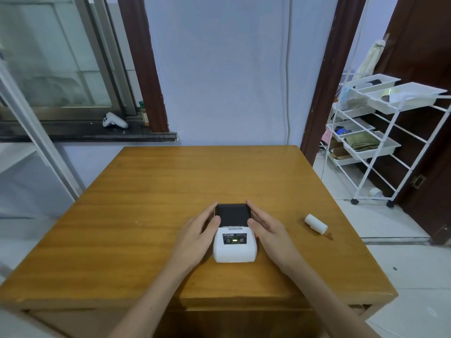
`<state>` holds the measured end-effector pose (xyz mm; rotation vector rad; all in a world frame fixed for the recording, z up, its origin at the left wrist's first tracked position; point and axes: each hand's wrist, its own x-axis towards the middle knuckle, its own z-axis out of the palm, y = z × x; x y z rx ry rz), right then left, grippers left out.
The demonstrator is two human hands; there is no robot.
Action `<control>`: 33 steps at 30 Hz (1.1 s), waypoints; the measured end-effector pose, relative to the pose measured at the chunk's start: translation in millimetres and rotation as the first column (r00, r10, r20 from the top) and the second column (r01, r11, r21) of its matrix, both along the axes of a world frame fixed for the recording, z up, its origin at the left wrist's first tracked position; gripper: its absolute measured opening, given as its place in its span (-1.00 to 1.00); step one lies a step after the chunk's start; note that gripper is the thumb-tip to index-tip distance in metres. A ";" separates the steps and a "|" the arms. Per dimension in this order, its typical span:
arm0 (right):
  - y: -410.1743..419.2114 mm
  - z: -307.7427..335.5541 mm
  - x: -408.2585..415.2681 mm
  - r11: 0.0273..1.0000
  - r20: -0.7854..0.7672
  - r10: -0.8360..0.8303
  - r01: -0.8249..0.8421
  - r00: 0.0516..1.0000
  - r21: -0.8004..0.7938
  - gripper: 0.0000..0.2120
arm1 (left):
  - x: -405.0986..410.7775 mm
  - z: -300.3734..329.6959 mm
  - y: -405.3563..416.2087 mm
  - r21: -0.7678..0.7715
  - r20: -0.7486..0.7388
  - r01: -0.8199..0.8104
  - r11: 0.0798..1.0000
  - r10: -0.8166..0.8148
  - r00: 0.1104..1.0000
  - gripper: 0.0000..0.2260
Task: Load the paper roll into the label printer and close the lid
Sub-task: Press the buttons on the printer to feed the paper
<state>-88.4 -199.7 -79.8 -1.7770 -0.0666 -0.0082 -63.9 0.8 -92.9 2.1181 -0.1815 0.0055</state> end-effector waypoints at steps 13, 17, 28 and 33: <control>0.9 0.2 0.1 1.000 0.010 -0.004 0.004 1.000 -0.017 -0.57 | 0.0 0.1 -0.7 -0.013 0.001 0.003 1.000 -0.003 1.000 -0.57; 0.7 -0.4 0.1 1.000 0.008 -0.006 0.006 1.000 -0.010 -0.57 | -0.7 -0.2 -1.0 -0.026 -0.006 0.003 1.000 -0.003 1.000 -0.49; 0.5 -1.7 0.7 1.000 0.012 -0.008 0.009 1.000 -0.029 -0.57 | 0.3 -0.2 -2.3 -0.043 -0.016 -0.001 0.999 0.000 1.000 -0.40; 0.7 -0.6 0.7 1.000 0.006 -0.004 0.004 1.000 -0.022 -0.57 | -0.6 1.8 -1.8 -0.027 0.006 0.001 1.000 -0.001 1.000 -0.50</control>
